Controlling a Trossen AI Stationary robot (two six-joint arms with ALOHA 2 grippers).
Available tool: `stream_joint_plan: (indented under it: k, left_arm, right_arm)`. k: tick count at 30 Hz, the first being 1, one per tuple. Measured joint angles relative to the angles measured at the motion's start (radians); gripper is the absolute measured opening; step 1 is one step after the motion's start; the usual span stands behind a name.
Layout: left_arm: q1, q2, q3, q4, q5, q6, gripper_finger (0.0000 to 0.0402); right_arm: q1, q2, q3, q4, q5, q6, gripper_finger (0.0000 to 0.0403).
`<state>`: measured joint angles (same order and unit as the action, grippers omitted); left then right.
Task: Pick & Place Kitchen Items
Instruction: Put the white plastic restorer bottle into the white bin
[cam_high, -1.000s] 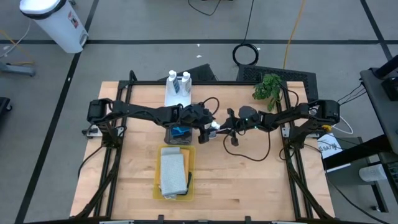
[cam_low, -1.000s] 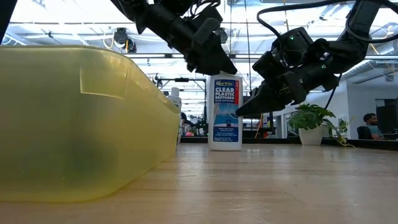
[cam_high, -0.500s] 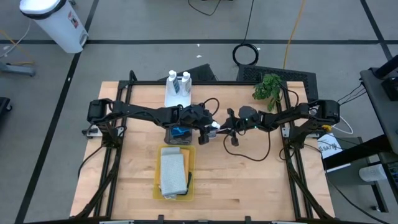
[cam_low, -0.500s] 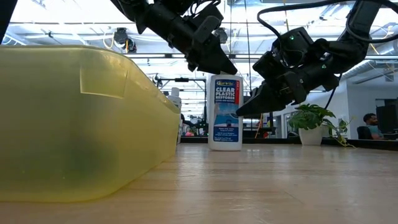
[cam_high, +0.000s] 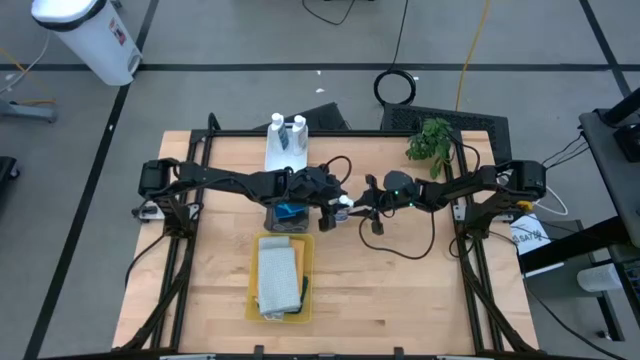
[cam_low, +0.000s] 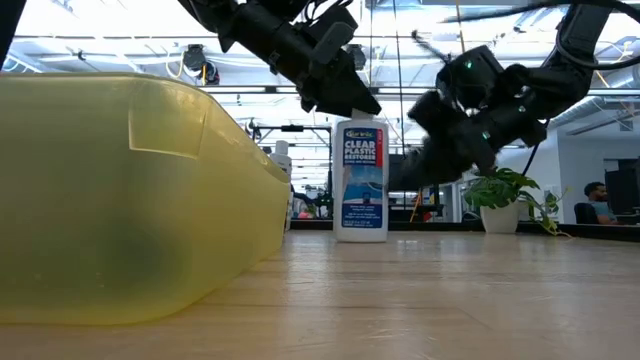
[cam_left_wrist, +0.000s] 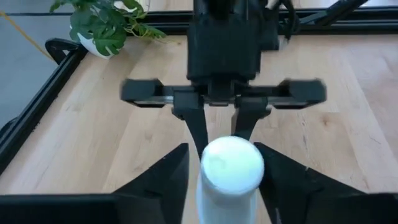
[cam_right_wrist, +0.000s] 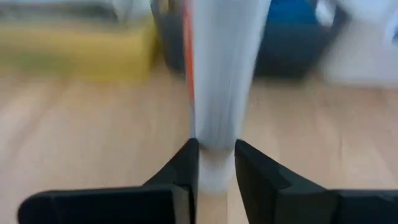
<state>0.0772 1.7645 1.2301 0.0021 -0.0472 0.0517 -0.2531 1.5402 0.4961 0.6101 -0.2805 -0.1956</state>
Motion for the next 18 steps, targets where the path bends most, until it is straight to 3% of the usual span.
stream_joint_plan:
  k: [6,18]
  left_arm:
    - [0.0,0.0,0.001,0.071,-0.006,-0.023,0.0208]
    - [0.002,0.002,0.0,-0.013,-0.007,-0.026,0.0213]
  right_arm:
    - [0.0,-0.001,-0.001,-0.031,0.06,0.0,0.0074]
    - [0.0,0.001,-0.001,-0.042,0.072,0.0,0.0075]
